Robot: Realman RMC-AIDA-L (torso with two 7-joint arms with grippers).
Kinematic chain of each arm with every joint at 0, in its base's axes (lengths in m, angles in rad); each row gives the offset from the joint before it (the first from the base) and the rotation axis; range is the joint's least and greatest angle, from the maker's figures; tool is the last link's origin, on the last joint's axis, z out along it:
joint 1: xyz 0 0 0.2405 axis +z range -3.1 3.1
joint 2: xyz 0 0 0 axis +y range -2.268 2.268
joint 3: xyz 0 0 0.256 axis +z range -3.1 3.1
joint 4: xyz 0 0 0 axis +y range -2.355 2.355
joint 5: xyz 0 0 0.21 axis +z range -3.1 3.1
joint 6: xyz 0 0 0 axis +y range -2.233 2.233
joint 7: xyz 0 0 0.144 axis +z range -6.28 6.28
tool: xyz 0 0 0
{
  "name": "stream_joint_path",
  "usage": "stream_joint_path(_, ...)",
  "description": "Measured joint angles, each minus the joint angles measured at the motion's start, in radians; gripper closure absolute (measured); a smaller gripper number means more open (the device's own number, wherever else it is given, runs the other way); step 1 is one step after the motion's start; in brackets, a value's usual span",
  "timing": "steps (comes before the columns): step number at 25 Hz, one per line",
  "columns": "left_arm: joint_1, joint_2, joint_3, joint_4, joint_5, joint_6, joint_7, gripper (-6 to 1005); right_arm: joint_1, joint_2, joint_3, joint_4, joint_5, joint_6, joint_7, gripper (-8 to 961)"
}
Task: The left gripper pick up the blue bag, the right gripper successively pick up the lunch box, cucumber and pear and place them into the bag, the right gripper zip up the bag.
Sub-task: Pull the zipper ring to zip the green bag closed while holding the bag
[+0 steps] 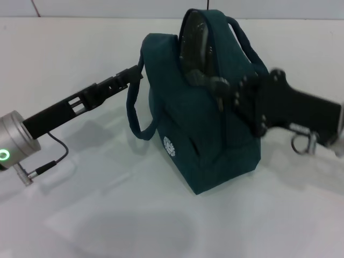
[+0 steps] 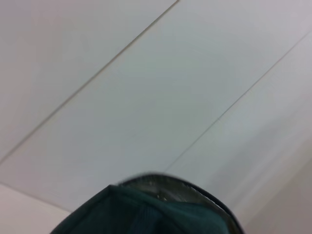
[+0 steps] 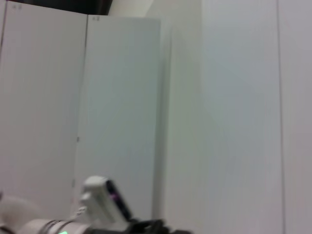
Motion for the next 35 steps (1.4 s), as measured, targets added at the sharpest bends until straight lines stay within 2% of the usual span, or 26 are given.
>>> stream_joint_path(4,0.009,0.000,-0.012,0.004,-0.007,0.000,0.037,146,0.065,0.002,-0.003,0.000,0.049,0.056,-0.019,932)
stream_joint_path(8,0.027,0.008,-0.013,0.005,-0.003,0.010,0.050,118,0.144,0.002,-0.017,0.004,0.067,0.096,-0.020,931)
stream_joint_path(10,0.049,0.011,-0.014,0.008,-0.011,0.012,0.065,112,0.161,0.002,-0.032,0.002,0.068,0.096,-0.016,930)
stream_joint_path(15,0.113,0.010,-0.037,0.061,-0.042,0.020,0.073,116,0.167,0.002,-0.111,-0.056,0.069,0.100,-0.019,929)
stream_joint_path(19,0.129,0.006,-0.055,0.072,-0.046,0.038,0.076,120,0.168,0.002,-0.155,-0.074,0.091,0.101,-0.021,927)
stream_joint_path(26,0.134,0.004,-0.046,0.073,0.003,0.066,0.079,126,0.152,0.002,-0.177,-0.055,0.152,0.102,-0.038,925)
stream_joint_path(31,0.172,0.007,-0.052,0.122,0.006,0.111,0.095,130,0.147,0.002,-0.168,-0.043,0.169,0.103,-0.048,923)
stream_joint_path(35,0.196,0.004,-0.056,0.155,-0.014,0.136,0.093,133,0.177,0.002,-0.180,-0.042,0.169,0.114,-0.049,922)
